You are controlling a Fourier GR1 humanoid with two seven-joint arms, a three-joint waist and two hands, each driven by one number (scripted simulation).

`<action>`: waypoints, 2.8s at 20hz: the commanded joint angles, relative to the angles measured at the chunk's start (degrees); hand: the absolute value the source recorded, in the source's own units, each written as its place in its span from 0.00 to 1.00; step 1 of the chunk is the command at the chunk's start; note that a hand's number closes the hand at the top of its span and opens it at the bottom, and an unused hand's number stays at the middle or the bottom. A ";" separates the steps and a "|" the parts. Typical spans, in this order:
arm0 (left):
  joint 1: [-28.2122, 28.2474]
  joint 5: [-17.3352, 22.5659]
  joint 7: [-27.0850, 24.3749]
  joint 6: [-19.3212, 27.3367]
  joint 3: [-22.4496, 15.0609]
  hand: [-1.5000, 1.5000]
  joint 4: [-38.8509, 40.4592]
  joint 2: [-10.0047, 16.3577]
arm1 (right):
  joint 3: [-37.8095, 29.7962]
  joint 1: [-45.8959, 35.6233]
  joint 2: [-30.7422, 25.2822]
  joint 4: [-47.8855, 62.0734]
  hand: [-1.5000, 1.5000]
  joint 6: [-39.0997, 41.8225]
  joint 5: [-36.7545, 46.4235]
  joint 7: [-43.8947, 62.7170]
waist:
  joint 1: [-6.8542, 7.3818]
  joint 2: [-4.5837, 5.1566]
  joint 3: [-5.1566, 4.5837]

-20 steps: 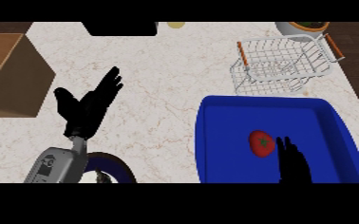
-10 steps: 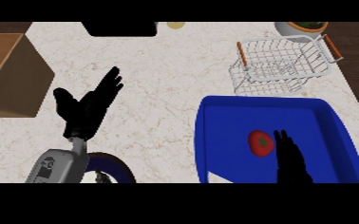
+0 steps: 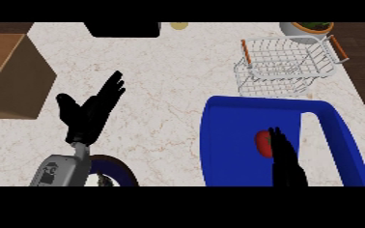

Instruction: Pick the tomato from the tray and place it in the tiered basket

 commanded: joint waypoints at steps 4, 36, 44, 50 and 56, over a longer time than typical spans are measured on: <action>0.03 -0.90 1.27 -0.13 0.05 0.50 -1.86 -0.38 | -4.76 -5.98 0.77 11.22 0.00 -5.44 0.86 -1.57 | 0.31 0.56 0.50; 0.56 -2.38 -1.40 -2.16 3.54 0.50 2.03 -1.00 | -26.29 5.50 -27.44 -8.59 1.00 20.40 -33.49 -16.93 | -1.93 0.19 0.32; 1.12 -1.42 3.25 -0.81 3.93 0.50 -2.58 -1.34 | -47.14 6.21 -33.40 -26.02 1.00 28.02 -51.76 -12.17 | -1.79 -0.05 0.36; -1.00 0.30 5.72 -3.07 4.95 0.50 -3.26 -0.23 | -57.86 1.67 -36.01 -34.39 1.00 32.43 -60.93 -2.05 | -0.53 0.31 0.39; 0.93 -1.88 2.48 -3.60 2.97 0.50 -2.38 -2.12 | -61.75 -9.82 -45.60 -29.15 1.00 37.58 -65.37 5.99 | 0.28 0.49 0.42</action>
